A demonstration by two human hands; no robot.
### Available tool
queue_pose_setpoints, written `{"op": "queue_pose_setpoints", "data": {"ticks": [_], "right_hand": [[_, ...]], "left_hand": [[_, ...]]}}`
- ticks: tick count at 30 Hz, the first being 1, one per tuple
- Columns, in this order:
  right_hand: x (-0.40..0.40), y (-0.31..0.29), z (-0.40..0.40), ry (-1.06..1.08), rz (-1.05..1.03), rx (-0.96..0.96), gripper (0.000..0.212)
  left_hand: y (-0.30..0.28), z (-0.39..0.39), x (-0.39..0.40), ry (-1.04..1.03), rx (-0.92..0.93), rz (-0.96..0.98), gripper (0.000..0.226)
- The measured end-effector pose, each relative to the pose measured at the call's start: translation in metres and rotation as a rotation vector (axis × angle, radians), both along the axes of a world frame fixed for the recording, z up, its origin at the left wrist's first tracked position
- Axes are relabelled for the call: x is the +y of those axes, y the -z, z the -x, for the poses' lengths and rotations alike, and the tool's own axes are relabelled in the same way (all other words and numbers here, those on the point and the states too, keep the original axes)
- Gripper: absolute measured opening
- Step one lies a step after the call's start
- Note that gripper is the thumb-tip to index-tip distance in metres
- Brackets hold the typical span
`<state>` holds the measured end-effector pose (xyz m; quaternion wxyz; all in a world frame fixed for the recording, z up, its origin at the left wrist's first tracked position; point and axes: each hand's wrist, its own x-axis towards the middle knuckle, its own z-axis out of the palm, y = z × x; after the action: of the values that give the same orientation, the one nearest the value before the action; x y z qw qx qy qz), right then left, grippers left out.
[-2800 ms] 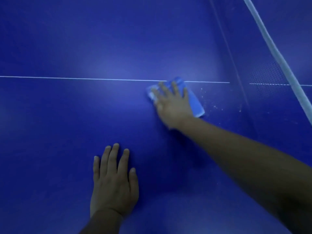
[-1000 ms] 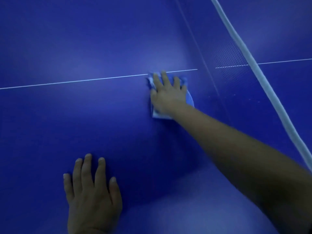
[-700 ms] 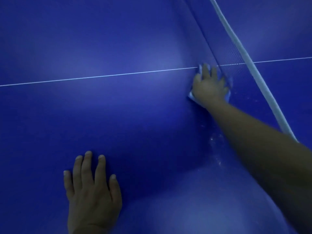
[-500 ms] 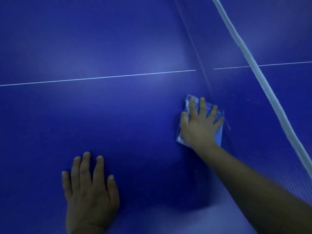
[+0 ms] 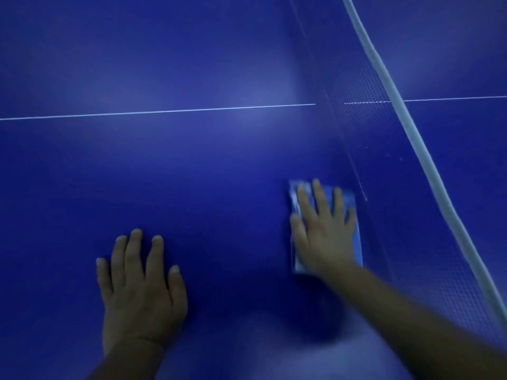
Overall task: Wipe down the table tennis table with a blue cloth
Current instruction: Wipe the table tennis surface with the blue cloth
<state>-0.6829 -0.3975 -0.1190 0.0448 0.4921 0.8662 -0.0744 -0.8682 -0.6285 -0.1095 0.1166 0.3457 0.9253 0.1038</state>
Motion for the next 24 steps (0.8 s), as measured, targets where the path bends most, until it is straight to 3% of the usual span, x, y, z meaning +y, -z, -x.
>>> {"op": "queue_pose_setpoints", "data": {"ticks": [4,7,9,11,13,15,18,20,22,24], "right_hand": [[0.108,-0.006,0.075,-0.014,-0.033,0.029,0.057],[0.089,-0.003,0.068,-0.082,-0.066,0.008,0.057],[0.029,-0.002,0.017,-0.335,-0.117,0.024,0.056],[-0.028,-0.003,-0.041,-0.684,-0.043,0.027,0.054],[-0.023,-0.012,-0.059,-0.912,0.018,-0.006,0.053],[0.024,-0.018,-0.027,-0.878,-0.043,-0.065,0.055],[0.098,-0.020,0.055,-0.533,-0.099,-0.094,0.054],[0.111,-0.021,0.094,-0.437,-0.068,-0.078,0.054],[0.077,-0.017,0.096,-0.509,-0.076,-0.082,0.055],[0.015,-0.012,0.051,-0.760,-0.099,-0.062,0.055]], "left_hand": [[-0.001,-0.002,0.000,0.005,0.018,-0.024,0.067],[-0.001,-0.002,0.000,0.007,0.015,-0.044,0.066],[-0.001,-0.001,0.000,0.000,0.015,-0.056,0.065],[-0.001,-0.001,0.000,0.002,0.017,-0.058,0.065],[0.000,-0.001,0.000,0.003,0.018,-0.065,0.064],[0.000,-0.001,0.000,0.007,0.021,-0.068,0.065],[0.001,-0.001,-0.002,0.010,0.034,-0.065,0.065],[0.001,-0.002,-0.003,0.011,0.038,-0.065,0.064],[0.002,-0.002,-0.003,0.008,0.034,-0.076,0.063],[0.001,-0.002,-0.004,0.001,0.020,-0.081,0.063]]}}
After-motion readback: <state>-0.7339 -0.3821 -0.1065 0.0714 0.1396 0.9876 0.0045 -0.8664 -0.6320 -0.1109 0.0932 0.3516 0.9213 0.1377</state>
